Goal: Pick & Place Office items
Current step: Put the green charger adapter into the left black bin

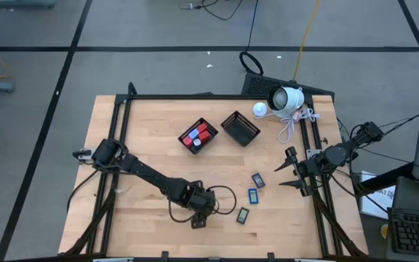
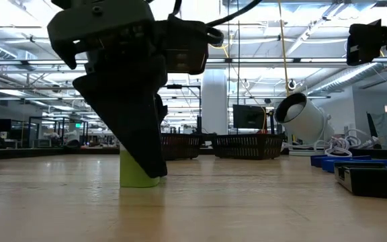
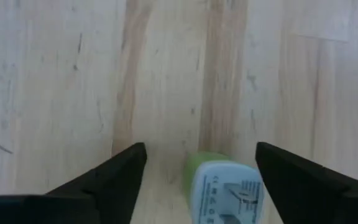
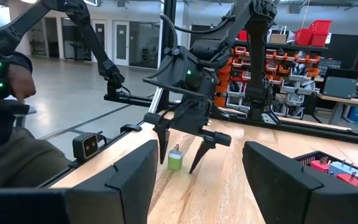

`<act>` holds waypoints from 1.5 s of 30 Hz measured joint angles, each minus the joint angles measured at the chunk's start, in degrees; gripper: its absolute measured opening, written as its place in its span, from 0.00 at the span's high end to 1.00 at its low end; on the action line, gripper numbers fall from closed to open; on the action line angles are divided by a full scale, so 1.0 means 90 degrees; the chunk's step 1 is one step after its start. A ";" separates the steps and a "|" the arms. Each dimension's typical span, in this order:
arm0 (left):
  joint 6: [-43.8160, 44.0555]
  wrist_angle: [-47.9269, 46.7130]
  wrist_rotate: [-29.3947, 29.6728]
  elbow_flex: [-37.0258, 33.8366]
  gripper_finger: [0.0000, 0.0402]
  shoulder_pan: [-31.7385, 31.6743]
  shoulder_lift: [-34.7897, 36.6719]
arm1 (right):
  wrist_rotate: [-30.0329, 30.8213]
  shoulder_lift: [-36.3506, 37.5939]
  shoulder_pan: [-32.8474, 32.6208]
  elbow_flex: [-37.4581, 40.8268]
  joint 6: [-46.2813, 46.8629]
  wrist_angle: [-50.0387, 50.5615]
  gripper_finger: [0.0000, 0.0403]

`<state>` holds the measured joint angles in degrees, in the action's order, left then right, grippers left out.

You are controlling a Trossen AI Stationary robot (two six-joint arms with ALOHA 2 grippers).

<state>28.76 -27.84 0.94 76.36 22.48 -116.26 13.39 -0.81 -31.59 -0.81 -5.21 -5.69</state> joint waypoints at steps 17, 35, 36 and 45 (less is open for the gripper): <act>-0.0127 -0.0792 -0.0153 -0.0012 0.35 -0.0090 0.0303 | 0.0002 -0.0001 0.0000 -0.0001 0.0000 -0.0003 0.44; -0.2854 -0.1143 -0.0382 0.0000 0.53 -0.0223 0.0533 | 0.0002 0.0002 0.0000 0.0001 0.0000 -0.0003 0.44; -0.2856 -0.1134 -0.0385 0.0000 0.52 -0.0197 0.0533 | 0.0001 0.0002 0.0000 -0.0002 -0.0001 -0.0003 0.44; -0.3263 -0.1116 -0.0219 0.0000 0.44 -0.0109 0.0533 | 0.0000 0.0002 0.0000 -0.0002 0.0000 -0.0003 0.44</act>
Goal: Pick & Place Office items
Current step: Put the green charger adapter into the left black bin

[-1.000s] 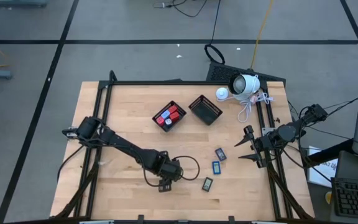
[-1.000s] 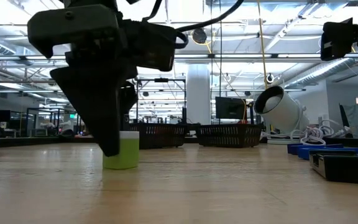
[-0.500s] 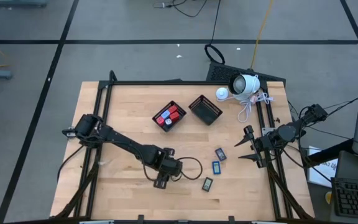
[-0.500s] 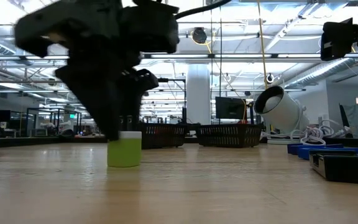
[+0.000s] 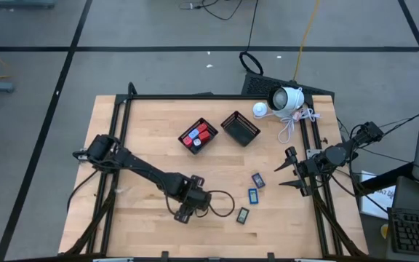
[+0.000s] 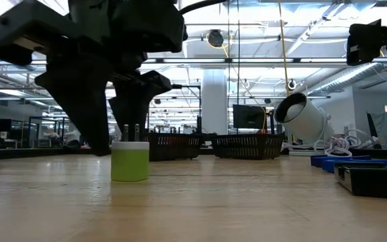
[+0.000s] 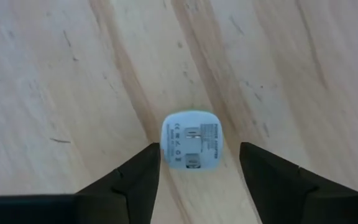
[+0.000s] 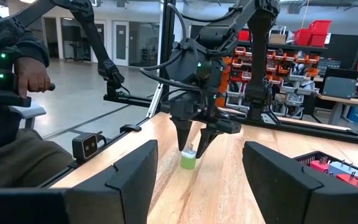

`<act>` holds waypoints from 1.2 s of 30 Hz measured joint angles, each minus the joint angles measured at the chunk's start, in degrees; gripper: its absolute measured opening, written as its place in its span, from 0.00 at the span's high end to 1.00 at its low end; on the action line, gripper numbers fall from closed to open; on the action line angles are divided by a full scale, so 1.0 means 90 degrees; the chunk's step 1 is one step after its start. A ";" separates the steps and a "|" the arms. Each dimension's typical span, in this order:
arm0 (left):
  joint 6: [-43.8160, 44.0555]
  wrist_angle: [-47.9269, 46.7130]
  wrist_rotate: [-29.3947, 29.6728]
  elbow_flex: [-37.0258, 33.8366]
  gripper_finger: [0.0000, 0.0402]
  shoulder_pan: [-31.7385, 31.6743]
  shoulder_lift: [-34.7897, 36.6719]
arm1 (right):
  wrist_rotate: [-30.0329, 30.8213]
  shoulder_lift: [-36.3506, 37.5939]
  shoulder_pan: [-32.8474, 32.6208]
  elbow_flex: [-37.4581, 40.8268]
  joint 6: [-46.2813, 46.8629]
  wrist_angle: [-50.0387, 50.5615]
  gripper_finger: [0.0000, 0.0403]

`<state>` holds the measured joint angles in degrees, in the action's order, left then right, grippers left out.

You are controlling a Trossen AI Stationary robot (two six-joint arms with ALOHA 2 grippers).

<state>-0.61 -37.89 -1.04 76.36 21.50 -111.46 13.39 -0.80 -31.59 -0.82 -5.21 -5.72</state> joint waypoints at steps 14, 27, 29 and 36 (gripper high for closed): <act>-0.0119 0.0143 0.0148 0.0000 0.57 -0.0024 0.0000 | 0.0001 0.0000 0.0000 0.0002 0.0000 0.0000 0.44; -0.0029 0.0068 0.0567 -0.0002 0.68 -0.0126 0.0151 | 0.0000 0.0000 0.0000 0.0002 -0.0002 0.0000 0.44; 0.0032 -0.0002 0.0789 -0.0002 0.68 -0.0254 0.0434 | 0.0000 -0.0002 0.0000 0.0000 0.0000 0.0000 0.44; -0.0186 -0.0335 0.1130 0.0002 0.68 -0.0924 0.1810 | 0.0000 -0.0002 0.0000 0.0002 -0.0002 0.0002 0.44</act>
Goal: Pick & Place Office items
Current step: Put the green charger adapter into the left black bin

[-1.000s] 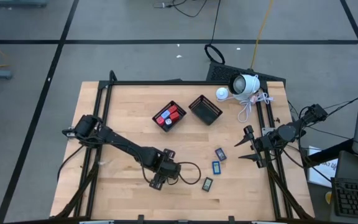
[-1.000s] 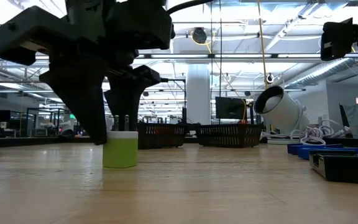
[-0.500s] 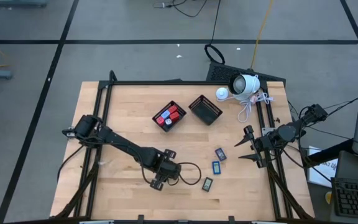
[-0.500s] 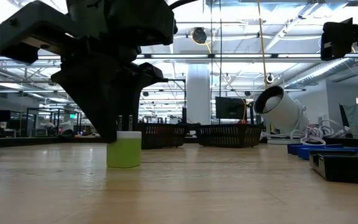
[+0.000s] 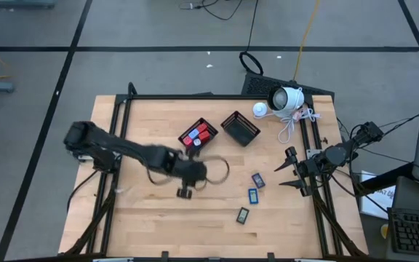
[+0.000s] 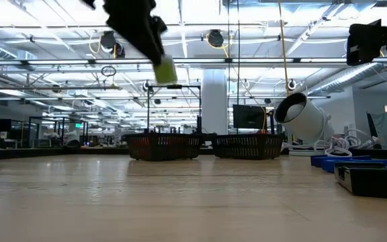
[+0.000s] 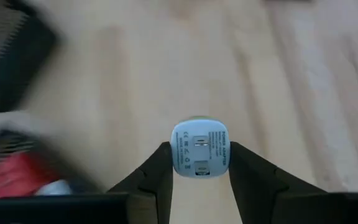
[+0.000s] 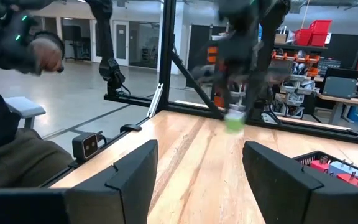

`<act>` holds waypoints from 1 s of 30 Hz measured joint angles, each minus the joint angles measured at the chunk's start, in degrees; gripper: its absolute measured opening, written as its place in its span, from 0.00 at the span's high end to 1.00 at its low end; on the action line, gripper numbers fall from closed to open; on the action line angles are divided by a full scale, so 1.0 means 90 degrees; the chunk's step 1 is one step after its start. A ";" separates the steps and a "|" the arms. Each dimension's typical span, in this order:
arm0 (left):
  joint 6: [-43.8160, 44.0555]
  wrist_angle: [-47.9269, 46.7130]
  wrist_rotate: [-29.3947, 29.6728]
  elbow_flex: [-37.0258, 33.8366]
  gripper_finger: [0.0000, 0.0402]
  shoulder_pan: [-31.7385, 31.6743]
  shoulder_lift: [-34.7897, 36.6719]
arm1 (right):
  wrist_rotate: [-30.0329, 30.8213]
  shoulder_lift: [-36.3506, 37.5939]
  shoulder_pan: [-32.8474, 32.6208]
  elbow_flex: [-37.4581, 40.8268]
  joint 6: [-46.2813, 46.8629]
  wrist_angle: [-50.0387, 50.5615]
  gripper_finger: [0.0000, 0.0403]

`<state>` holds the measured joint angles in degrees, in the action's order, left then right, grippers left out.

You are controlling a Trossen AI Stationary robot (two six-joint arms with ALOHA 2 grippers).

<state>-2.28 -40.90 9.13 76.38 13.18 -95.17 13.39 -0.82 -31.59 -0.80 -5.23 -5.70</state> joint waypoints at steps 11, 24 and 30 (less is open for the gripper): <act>0.1255 -0.0888 0.1000 0.0000 0.67 -0.1851 0.1345 | 0.0001 0.0002 0.0000 -0.0001 0.0001 -0.0004 0.44; 0.1836 0.0838 -0.0069 -0.1542 0.69 -0.2472 0.0903 | 0.0002 0.0002 0.0000 -0.0002 0.0002 -0.0006 0.44; 0.2110 0.0990 0.0040 -0.1730 0.68 -0.2408 0.0577 | 0.0002 0.0002 0.0000 -0.0001 0.0002 -0.0005 0.44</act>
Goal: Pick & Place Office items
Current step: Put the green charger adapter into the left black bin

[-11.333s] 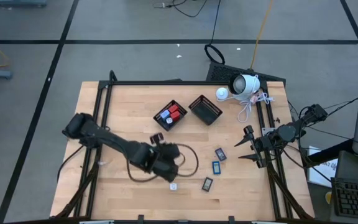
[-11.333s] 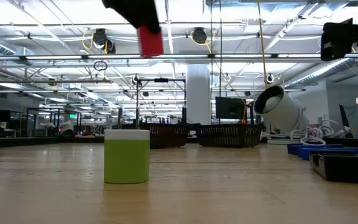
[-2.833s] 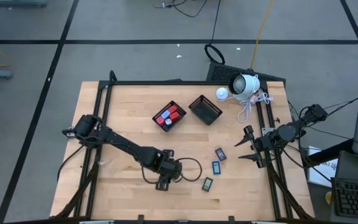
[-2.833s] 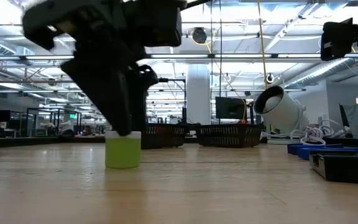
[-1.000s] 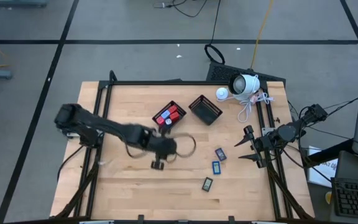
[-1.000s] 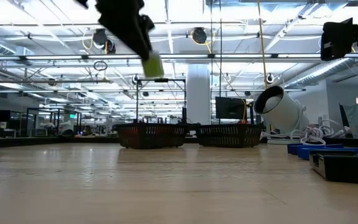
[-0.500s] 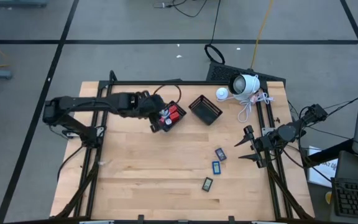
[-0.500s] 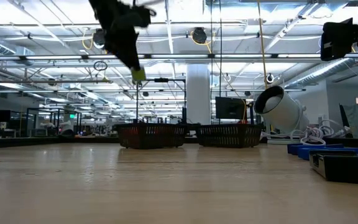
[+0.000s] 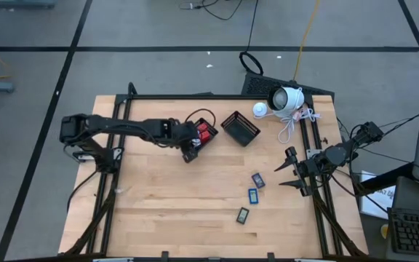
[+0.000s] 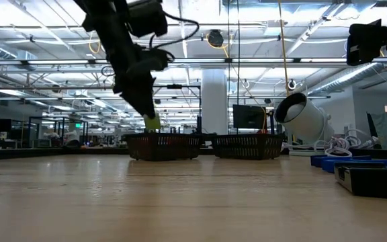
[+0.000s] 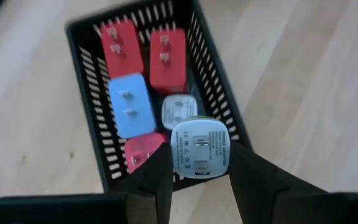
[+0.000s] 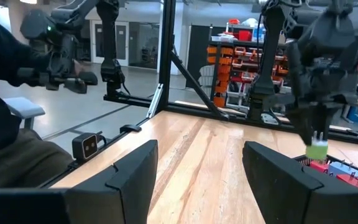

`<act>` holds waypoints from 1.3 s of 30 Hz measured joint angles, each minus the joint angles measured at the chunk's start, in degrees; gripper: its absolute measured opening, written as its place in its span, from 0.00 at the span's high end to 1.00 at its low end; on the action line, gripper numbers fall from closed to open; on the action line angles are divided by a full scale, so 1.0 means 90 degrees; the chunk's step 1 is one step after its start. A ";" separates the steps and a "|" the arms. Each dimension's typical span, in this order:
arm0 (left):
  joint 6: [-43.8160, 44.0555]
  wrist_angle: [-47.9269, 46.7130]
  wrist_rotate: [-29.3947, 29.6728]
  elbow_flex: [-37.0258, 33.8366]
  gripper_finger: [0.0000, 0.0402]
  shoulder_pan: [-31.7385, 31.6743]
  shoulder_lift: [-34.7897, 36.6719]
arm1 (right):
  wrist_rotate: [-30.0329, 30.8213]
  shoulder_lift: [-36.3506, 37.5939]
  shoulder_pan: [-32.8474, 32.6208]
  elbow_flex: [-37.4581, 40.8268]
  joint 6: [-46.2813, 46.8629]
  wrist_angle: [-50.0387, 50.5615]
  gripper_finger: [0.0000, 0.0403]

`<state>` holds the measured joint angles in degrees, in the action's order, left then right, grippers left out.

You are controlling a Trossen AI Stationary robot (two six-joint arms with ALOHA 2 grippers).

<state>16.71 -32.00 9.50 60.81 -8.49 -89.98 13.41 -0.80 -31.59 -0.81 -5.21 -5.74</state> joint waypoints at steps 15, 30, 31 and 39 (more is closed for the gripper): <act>0.0000 0.0251 0.0041 -0.0001 0.68 0.0000 -0.0708 | 0.0000 0.0000 0.0000 -0.0001 0.0000 0.0002 0.44; 0.0177 0.0212 -0.0356 -0.0009 0.69 -0.0142 -0.0751 | -0.0001 0.0000 0.0000 -0.0001 0.0000 0.0002 0.44; 0.0210 0.0212 -0.0359 -0.0009 0.69 -0.0164 -0.0764 | -0.0002 -0.0001 0.0000 0.0001 0.0000 0.0002 0.44; 0.0257 0.0211 -0.0406 -0.0009 0.68 -0.0231 -0.0772 | 0.0000 -0.0001 0.0000 -0.0001 0.0000 0.0002 0.44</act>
<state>19.02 -30.10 5.84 60.73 -10.57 -96.92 13.41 -0.80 -31.59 -0.82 -5.21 -5.72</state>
